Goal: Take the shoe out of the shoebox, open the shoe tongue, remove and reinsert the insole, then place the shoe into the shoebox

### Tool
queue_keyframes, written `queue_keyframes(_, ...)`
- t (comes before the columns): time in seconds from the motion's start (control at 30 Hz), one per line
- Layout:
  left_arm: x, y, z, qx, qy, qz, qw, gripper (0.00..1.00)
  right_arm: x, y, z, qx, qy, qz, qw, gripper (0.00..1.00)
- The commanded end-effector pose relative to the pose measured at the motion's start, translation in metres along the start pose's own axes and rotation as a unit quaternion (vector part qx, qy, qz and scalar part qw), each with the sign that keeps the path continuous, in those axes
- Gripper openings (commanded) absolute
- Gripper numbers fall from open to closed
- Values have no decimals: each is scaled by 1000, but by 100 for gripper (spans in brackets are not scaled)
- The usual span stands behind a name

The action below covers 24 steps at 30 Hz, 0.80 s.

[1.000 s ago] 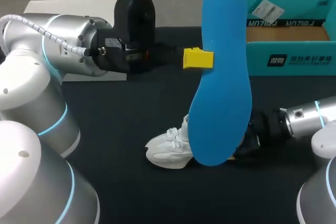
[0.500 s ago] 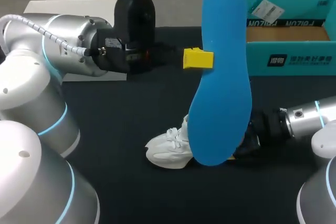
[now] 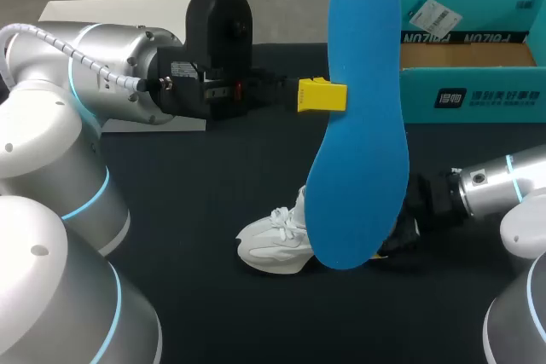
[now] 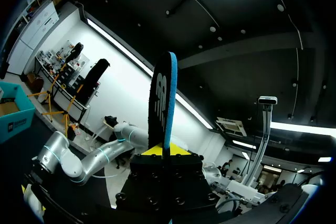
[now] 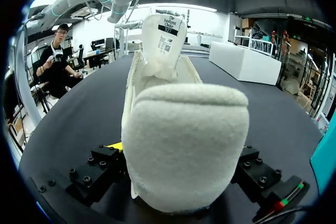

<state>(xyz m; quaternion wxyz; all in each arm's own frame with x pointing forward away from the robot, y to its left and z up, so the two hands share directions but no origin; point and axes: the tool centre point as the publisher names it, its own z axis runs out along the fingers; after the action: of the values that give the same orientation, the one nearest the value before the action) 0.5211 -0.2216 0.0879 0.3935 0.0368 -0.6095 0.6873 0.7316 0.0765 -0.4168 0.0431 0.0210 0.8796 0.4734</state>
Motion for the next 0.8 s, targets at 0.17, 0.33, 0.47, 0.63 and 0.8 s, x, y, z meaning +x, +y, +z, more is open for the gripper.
queue_keyframes(0.17,8,2,11,30,-29,0,999,0,-1,17,-19,76,-9,2,997,100)
queue_keyframes(0.33,8,2,11,30,-29,0,999,0,-4,25,-29,158,5,-13,987,100)
queue_keyframes(0.47,8,2,11,30,-29,0,999,0,-6,29,-37,227,-5,-16,974,100)
queue_keyframes(0.63,8,2,11,30,-29,0,999,0,-6,34,-44,277,-17,3,961,100)
queue_keyframes(0.8,8,2,11,30,-29,0,999,0,1,35,-51,308,-20,19,951,100)
